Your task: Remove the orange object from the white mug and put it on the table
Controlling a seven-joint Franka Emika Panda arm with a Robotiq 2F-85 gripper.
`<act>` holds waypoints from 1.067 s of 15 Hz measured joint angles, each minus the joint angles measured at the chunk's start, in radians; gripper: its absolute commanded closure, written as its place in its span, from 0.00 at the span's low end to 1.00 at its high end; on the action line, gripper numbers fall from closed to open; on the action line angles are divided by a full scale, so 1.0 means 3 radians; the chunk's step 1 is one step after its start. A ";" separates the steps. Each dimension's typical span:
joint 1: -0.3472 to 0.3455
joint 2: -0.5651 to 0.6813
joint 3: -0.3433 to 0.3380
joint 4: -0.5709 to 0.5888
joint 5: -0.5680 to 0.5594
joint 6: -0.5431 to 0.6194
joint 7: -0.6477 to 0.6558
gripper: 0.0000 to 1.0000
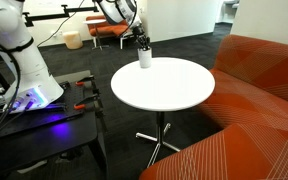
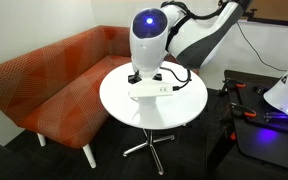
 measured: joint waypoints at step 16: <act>0.0313 -0.0122 -0.0005 0.0048 -0.0071 -0.0500 0.0100 0.95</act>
